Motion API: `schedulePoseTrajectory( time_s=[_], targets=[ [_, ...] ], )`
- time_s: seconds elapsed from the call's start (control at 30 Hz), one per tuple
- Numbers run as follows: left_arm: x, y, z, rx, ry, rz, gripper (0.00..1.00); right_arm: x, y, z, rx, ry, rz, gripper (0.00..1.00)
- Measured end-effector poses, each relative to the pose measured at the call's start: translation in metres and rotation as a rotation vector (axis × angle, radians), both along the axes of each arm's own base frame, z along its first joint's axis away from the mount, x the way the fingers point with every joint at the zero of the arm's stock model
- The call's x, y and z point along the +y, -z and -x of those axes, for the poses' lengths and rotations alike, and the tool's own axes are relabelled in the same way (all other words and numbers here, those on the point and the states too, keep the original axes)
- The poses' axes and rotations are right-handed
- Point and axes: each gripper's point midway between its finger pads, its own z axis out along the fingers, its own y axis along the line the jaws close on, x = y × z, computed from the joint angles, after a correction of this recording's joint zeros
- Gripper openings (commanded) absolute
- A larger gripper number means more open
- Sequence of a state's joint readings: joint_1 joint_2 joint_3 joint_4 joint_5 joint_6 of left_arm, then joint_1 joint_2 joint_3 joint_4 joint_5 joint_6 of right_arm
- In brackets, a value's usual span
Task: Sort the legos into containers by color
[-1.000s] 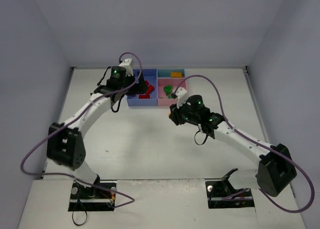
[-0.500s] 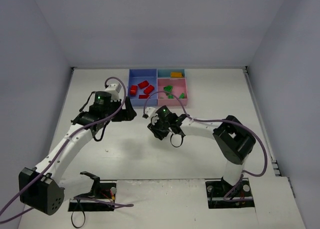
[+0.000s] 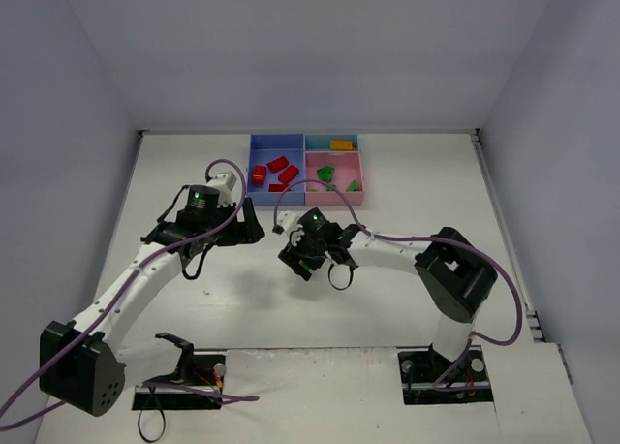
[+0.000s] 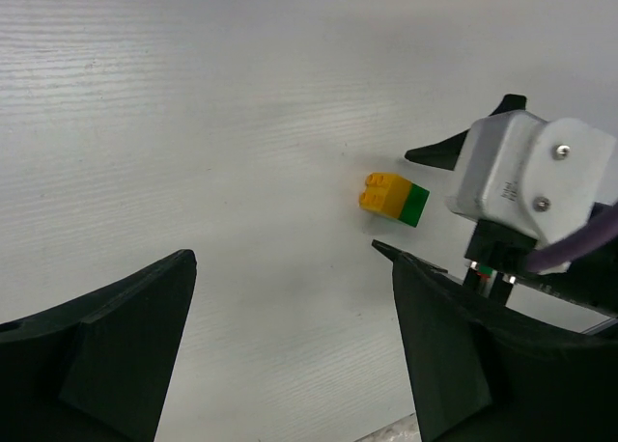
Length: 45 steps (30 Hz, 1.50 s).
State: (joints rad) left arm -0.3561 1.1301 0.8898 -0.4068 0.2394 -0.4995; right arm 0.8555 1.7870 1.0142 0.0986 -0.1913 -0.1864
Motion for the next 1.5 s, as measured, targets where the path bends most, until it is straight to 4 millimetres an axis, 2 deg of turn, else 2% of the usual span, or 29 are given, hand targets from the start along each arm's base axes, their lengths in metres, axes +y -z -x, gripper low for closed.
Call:
schedulePoseTrajectory(
  time_s=[0.2,0.37,0.47,0.5,0.57,0.63,0.87,1.17,1.43,1.5],
  targets=[
    [-0.005,0.011,-0.004,0.036,0.01,0.006,0.76,-0.007,-0.006,0.005,-0.01,0.004,-0.007,0.59],
    [-0.008,0.013,-0.005,0.042,0.016,0.013,0.76,-0.017,0.006,0.013,0.013,0.006,0.022,0.51],
    [-0.009,0.012,-0.006,0.035,0.019,0.019,0.76,-0.021,0.01,0.016,0.02,0.006,0.034,0.44],
    [-0.01,0.012,-0.007,0.034,0.021,0.022,0.76,-0.022,0.01,0.016,0.019,0.005,0.037,0.38],
    [-0.011,0.012,-0.007,0.036,0.027,0.028,0.76,-0.022,0.011,0.016,0.015,0.003,0.036,0.35],
    [-0.012,0.013,-0.007,0.04,0.031,0.031,0.76,-0.021,0.01,0.015,0.01,0.0,0.034,0.37],
    [-0.014,0.014,-0.007,0.049,0.032,0.04,0.76,-0.02,0.008,0.01,-0.018,-0.004,0.032,0.56],
    [-0.017,0.013,-0.007,0.052,0.031,0.062,0.76,-0.018,0.008,0.009,-0.019,-0.002,0.025,0.57],
    [-0.018,0.021,-0.005,0.073,0.018,0.074,0.76,-0.014,0.007,0.008,-0.02,0.016,-0.007,0.53],
    [-0.018,0.022,-0.004,0.078,0.016,0.074,0.76,-0.014,0.008,0.009,-0.017,0.02,-0.009,0.49]
  ],
)
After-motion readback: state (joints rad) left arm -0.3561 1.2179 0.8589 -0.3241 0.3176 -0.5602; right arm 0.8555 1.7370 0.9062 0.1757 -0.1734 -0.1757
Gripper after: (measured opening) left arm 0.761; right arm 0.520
